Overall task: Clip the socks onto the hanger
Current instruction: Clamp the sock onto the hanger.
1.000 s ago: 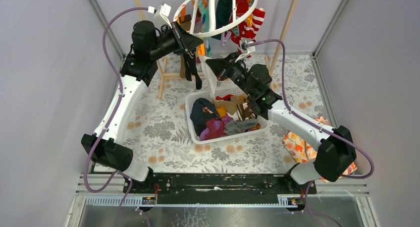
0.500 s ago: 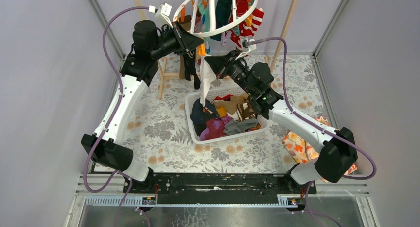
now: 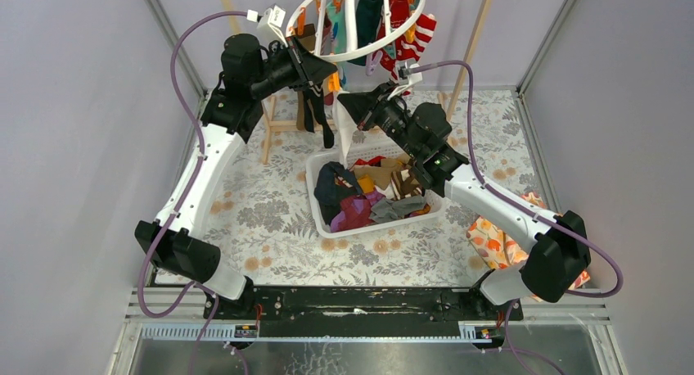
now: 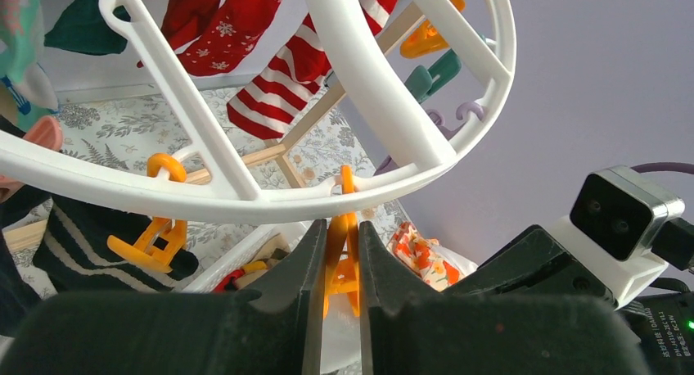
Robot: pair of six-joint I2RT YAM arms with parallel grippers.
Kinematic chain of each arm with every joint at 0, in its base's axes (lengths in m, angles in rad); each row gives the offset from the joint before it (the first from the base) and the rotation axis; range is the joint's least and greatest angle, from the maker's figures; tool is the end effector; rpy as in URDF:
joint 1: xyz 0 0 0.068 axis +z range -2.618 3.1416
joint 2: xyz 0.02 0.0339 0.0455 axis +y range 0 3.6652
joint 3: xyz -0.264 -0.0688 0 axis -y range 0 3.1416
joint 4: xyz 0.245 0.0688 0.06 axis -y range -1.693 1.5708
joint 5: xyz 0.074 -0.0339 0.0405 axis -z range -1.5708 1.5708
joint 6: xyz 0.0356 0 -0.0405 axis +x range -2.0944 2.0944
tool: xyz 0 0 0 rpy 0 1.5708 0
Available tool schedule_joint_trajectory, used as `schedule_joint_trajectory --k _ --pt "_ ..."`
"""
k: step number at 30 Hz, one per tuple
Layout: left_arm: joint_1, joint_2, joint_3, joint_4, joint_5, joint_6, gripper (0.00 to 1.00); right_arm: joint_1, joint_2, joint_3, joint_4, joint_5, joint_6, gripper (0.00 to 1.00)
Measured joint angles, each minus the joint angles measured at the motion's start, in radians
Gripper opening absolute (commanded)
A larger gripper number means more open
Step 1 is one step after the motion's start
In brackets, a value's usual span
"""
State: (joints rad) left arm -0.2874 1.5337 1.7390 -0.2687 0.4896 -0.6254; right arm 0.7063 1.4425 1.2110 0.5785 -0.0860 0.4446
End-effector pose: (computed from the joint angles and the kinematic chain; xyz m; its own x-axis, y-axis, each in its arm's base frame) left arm 0.3242 -0.1133 0.4793 -0.4592 -0.4030 -0.7917 0.5321 0.5888 -0.6084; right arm 0.2577 0.2239 0.4147 -0.0710 0.5027 -0.8615 -0.7505 0.5420 0.3781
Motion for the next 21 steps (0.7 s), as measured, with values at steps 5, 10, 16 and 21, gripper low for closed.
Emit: schedule_joint_trajectory --k 5,10,16,21 --pt "-0.002 0.000 0.000 -0.002 -0.007 0.011 0.00 0.002 0.000 0.000 -0.017 0.026 -0.013 0.00" --pt "-0.008 0.001 0.011 -0.019 -0.021 0.026 0.00 0.009 0.000 0.000 -0.024 0.045 -0.033 0.00" --pt "-0.013 0.001 0.016 -0.024 -0.028 0.035 0.00 0.021 0.000 0.001 -0.034 0.051 -0.049 0.00" --pt "-0.015 0.001 0.017 -0.026 -0.029 0.038 0.00 0.029 0.000 0.004 -0.048 0.052 -0.058 0.00"
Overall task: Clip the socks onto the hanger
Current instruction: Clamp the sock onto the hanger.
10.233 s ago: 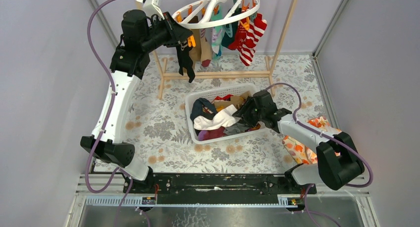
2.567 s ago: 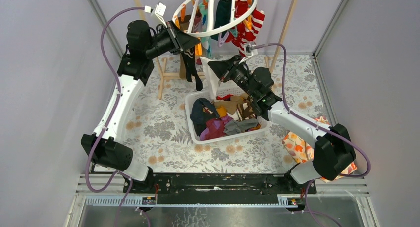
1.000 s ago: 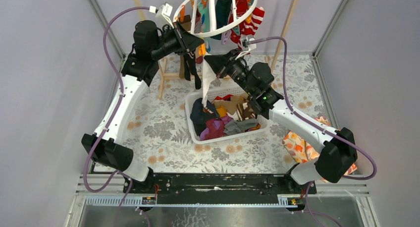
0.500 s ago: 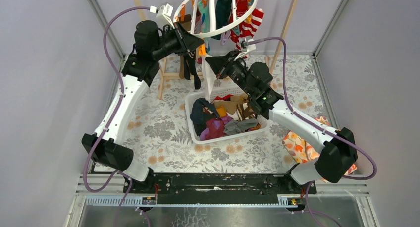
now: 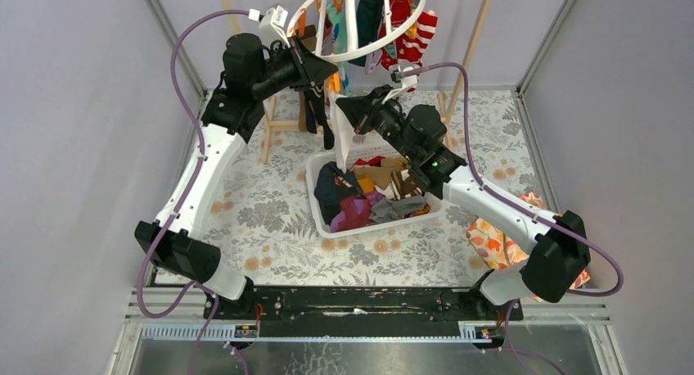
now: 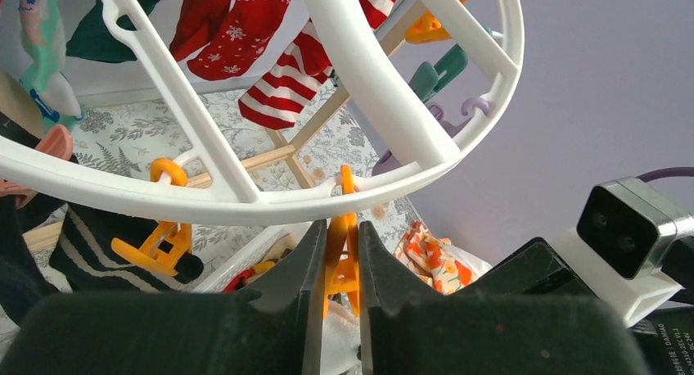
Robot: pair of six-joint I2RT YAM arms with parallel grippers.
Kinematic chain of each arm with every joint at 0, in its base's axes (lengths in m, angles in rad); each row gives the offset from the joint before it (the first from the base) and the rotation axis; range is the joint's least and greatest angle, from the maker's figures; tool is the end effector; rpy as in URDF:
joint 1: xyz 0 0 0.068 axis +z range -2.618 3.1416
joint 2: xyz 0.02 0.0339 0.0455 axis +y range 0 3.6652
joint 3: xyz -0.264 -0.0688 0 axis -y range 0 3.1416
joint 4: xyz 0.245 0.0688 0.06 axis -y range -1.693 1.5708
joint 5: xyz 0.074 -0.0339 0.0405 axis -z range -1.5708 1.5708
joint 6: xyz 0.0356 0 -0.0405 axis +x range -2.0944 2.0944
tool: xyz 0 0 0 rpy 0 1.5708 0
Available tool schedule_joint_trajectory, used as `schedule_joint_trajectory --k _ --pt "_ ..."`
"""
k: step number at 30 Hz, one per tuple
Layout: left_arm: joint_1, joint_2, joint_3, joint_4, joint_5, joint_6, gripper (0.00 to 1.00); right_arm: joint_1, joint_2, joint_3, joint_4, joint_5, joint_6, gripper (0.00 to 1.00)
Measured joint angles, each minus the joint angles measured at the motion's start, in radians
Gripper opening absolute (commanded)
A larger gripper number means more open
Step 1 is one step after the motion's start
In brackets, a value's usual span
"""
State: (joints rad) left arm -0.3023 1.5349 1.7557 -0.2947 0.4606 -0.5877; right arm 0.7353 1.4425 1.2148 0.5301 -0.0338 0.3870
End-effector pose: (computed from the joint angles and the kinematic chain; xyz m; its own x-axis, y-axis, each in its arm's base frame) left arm 0.3218 -0.1169 0.4817 -0.4412 -0.3827 -0.8118 0.5350 0.6140 -0.5802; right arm 0.2536 0.2310 0.4111 -0.0575 0.4566 -0.8878 -0.7264 0.5910 0.3510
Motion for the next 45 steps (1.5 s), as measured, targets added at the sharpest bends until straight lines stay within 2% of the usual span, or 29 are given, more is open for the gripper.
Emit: schedule_joint_trajectory --k 15,35,39,42,45 --pt "-0.018 0.000 0.000 -0.008 -0.034 0.039 0.00 0.009 0.001 0.092 -0.036 0.061 -0.039 0.00" --pt "-0.033 0.000 0.000 -0.011 -0.078 0.075 0.00 0.009 0.018 0.114 -0.076 0.097 -0.077 0.00" --pt "-0.033 0.000 0.000 -0.012 -0.085 0.079 0.08 0.009 0.018 0.121 -0.076 0.097 -0.080 0.00" --pt "-0.033 0.000 0.000 -0.012 -0.087 0.082 0.24 0.009 0.018 0.123 -0.076 0.097 -0.080 0.00" --pt "-0.034 0.000 0.000 -0.012 -0.089 0.083 0.28 0.010 0.018 0.124 -0.077 0.097 -0.080 0.00"
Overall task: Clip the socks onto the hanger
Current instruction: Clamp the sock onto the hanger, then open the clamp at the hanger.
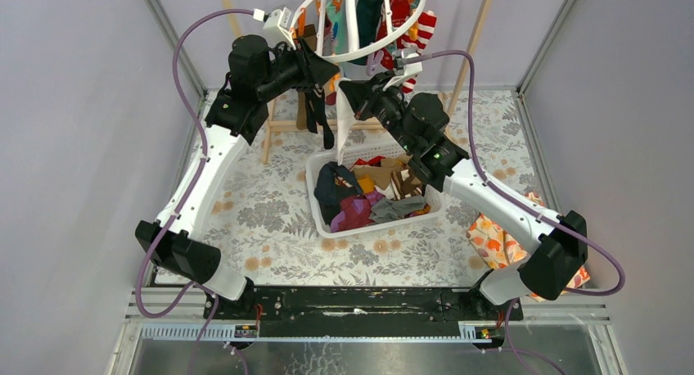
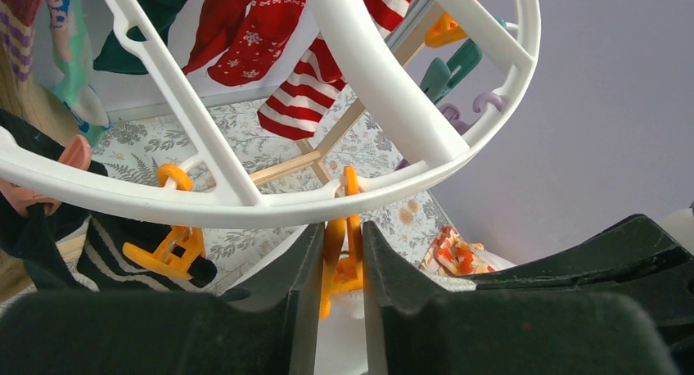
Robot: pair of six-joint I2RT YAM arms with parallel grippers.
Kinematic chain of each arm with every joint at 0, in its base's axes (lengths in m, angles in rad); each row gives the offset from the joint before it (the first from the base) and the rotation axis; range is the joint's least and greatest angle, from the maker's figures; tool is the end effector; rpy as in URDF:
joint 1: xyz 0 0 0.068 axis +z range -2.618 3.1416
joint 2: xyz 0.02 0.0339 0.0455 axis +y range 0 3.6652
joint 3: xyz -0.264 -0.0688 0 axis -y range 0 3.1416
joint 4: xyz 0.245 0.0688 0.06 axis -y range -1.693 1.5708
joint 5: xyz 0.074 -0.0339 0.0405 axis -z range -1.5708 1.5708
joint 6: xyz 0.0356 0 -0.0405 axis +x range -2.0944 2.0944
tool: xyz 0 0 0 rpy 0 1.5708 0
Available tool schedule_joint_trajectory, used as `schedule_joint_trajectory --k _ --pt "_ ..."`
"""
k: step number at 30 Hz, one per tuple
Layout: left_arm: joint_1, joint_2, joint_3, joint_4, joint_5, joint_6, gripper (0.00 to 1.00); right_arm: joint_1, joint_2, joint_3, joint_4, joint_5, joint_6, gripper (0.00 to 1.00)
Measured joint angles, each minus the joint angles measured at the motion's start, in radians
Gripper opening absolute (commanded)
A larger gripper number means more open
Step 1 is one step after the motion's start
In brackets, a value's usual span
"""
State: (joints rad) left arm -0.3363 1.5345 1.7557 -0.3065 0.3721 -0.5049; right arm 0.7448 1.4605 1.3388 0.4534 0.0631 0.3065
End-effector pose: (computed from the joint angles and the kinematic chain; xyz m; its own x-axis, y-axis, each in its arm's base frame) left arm 0.3196 -0.1254 0.4805 -0.3845 -0.3429 -0.8571 0.5294 0.6786 -0.5091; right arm 0.2552 0.2322 0.4414 0.0374 0.4440 -0.8952 -0.6754 0.6715 0.3049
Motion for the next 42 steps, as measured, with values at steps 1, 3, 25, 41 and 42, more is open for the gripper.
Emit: schedule_joint_trajectory --k 1,3,25,41,42 --pt "0.000 0.000 0.000 0.000 -0.001 0.000 0.30 0.000 0.002 0.003 0.000 0.000 0.000 0.00" --pt "0.000 0.000 0.000 -0.001 -0.003 0.002 0.37 0.000 0.006 0.010 0.000 0.000 0.000 0.00" --pt "0.000 -0.032 0.013 -0.088 -0.050 0.060 0.96 0.000 0.005 0.008 -0.019 -0.014 -0.013 0.61" --pt "0.008 -0.082 -0.021 -0.117 -0.048 0.137 0.80 -0.229 -0.149 -0.067 -0.131 -0.237 0.124 0.65" --pt "0.010 -0.082 -0.021 -0.117 -0.047 0.139 0.78 -0.239 -0.146 -0.067 -0.131 -0.258 0.138 0.66"
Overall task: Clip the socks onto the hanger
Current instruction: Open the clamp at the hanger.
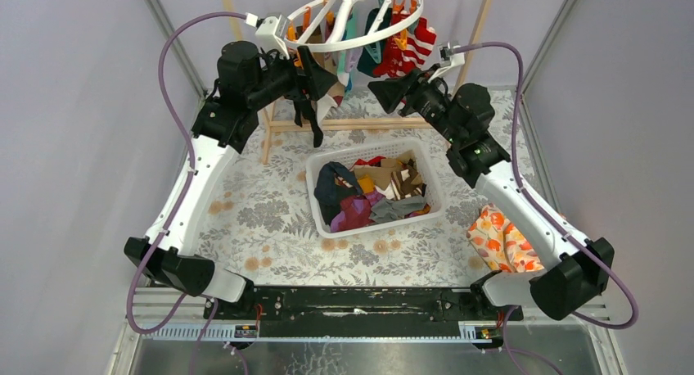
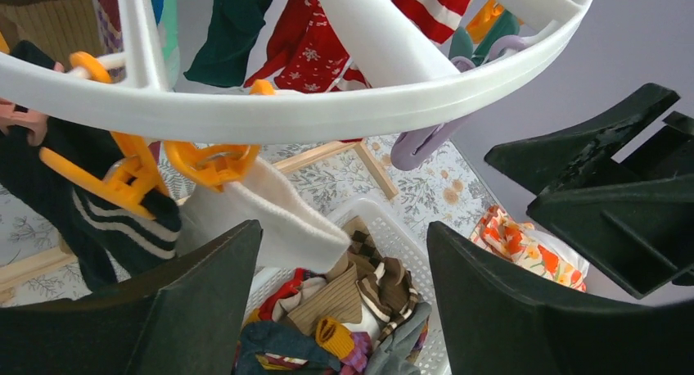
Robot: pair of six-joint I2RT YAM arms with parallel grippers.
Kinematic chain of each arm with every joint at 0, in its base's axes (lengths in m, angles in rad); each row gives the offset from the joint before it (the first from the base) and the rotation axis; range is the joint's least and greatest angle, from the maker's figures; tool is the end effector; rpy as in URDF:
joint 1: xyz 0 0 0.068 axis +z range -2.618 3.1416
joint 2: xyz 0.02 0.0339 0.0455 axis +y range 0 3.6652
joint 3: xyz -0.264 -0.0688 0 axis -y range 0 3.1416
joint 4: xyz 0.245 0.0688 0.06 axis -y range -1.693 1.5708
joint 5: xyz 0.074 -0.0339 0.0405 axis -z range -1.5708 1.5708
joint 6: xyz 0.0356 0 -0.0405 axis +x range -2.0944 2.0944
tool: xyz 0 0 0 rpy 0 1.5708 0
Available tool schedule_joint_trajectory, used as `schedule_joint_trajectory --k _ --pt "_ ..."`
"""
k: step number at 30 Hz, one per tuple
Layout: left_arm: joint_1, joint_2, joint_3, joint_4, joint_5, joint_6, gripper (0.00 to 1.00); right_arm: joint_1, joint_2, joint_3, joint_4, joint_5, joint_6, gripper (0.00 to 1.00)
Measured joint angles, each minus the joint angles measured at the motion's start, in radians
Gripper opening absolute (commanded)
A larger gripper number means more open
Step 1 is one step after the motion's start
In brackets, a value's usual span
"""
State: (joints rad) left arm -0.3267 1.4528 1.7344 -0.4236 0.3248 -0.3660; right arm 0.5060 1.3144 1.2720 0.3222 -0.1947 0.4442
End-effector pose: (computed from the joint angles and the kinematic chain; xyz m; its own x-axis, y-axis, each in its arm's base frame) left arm 0.2940 -0.1116 0.4861 -0.3411 -0.2425 -0.9082 0.5154 0.7597 -0.3965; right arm 0.2635 0.1539 0.4485 -0.0561 0.4509 -0.8908 -0.6800 0.6360 0.3648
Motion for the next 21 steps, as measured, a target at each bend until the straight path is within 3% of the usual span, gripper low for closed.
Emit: schedule_joint_trajectory --k 9,14,21 --pt "0.001 -0.019 0.000 -0.007 0.017 0.031 0.59 -0.010 0.106 -0.008 0.173 -0.171 0.141 0.67" --pt "0.001 -0.029 0.000 -0.021 0.032 0.044 0.50 -0.006 0.152 -0.043 0.301 -0.156 0.213 0.66" --pt "0.001 -0.029 0.025 -0.050 0.045 0.048 0.44 0.027 0.220 -0.064 0.503 -0.102 0.280 0.66"
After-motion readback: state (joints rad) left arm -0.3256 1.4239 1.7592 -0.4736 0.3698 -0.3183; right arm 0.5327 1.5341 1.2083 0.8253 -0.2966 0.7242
